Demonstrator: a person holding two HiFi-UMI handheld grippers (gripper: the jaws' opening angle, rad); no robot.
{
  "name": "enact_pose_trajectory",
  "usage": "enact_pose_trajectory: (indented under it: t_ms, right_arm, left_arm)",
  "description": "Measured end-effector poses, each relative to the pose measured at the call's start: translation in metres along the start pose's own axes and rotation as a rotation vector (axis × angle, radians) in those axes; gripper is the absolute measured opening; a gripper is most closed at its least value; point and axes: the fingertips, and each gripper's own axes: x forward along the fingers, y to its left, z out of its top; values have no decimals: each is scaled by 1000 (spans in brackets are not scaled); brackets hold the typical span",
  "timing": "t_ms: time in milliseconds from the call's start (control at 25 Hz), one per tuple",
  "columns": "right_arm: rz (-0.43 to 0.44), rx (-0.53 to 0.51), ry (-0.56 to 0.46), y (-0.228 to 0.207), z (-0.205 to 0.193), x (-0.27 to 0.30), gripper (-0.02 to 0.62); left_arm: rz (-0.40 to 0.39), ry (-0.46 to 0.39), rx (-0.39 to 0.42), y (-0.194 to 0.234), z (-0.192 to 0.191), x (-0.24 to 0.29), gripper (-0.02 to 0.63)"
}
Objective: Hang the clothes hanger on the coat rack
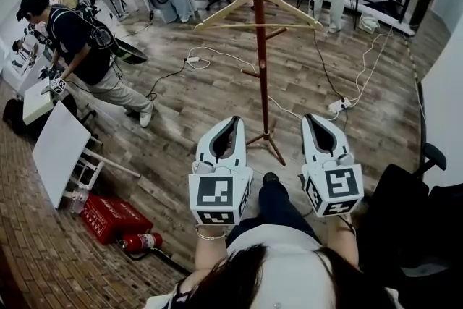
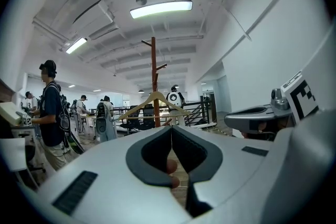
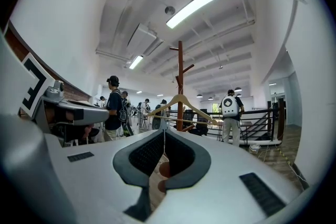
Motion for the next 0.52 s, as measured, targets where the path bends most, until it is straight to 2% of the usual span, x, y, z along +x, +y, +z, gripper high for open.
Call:
enact_pose_trajectory:
  t_ms: [520]
  right_arm:
    - [-8,-4,20,0,-7,8,41]
  left_arm:
    - [-19,20,-5,2,-7,7,14]
